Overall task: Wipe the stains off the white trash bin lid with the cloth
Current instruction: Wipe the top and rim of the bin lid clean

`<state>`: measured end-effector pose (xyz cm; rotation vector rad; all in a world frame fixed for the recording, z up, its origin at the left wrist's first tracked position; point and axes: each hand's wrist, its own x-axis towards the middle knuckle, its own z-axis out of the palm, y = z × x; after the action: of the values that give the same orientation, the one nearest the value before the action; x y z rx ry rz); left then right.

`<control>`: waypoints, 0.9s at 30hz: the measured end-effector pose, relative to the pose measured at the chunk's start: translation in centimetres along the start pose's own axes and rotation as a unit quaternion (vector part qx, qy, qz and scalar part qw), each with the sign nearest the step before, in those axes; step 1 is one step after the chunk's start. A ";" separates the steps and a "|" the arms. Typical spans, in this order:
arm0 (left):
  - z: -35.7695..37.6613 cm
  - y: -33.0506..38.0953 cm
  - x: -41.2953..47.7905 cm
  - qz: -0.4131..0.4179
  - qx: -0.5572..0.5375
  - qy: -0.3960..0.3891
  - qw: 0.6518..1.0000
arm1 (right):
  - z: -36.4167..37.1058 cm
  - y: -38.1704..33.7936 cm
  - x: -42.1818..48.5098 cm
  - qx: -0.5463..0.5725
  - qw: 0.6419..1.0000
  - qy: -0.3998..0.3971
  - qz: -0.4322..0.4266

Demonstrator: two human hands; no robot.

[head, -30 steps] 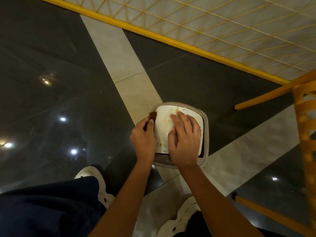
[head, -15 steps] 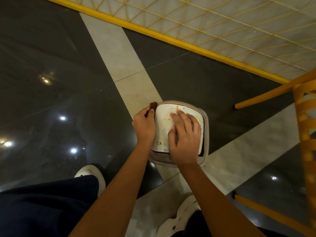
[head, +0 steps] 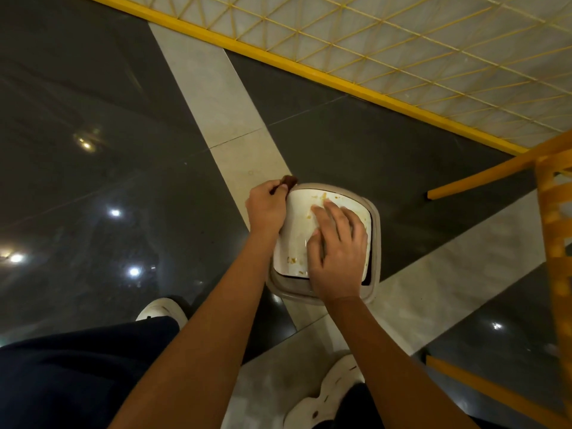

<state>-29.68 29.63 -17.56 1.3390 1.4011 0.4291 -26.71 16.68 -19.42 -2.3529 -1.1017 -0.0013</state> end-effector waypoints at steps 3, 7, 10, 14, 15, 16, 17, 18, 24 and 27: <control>0.1 0.2 -1.2 0.079 0.023 -0.015 0.996 | 0.0 0.1 0.0 0.000 1.000 0.004 -0.002; -0.3 -0.7 -1.0 0.055 0.016 0.000 0.998 | 0.0 0.1 -0.1 -0.001 1.000 0.002 -0.005; 0.1 0.1 0.2 0.011 0.011 -0.003 1.000 | 0.0 0.0 -0.1 -0.002 1.000 0.000 0.000; -0.2 0.1 -1.3 0.093 0.032 -0.022 0.995 | 0.1 0.1 0.0 -0.004 1.000 0.008 -0.007; -0.6 -0.5 -1.8 0.101 0.030 -0.021 0.994 | 0.1 0.2 0.0 -0.004 1.000 0.009 -0.010; -0.9 -1.1 -2.1 0.097 0.022 -0.019 0.995 | 0.1 0.2 -0.1 -0.005 1.000 0.009 -0.011; -1.1 -1.5 -2.2 0.081 0.010 -0.015 0.997 | 0.1 0.2 -0.1 -0.005 1.000 0.008 -0.010; -1.1 -1.7 -2.1 0.055 -0.003 -0.007 0.998 | 0.1 0.1 -0.1 -0.005 1.000 0.007 -0.008; -0.2 -0.7 -2.1 0.050 -0.011 0.012 0.999 | 0.1 0.2 0.0 -0.006 1.000 0.009 -0.011; -0.8 -2.3 -3.8 0.062 -0.020 0.012 0.998 | 0.1 0.3 -0.1 -0.004 1.000 0.010 -0.012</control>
<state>-32.37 26.01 -17.55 1.3966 1.3264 0.5553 -26.64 16.52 -19.68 -2.3426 -1.1217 -0.0387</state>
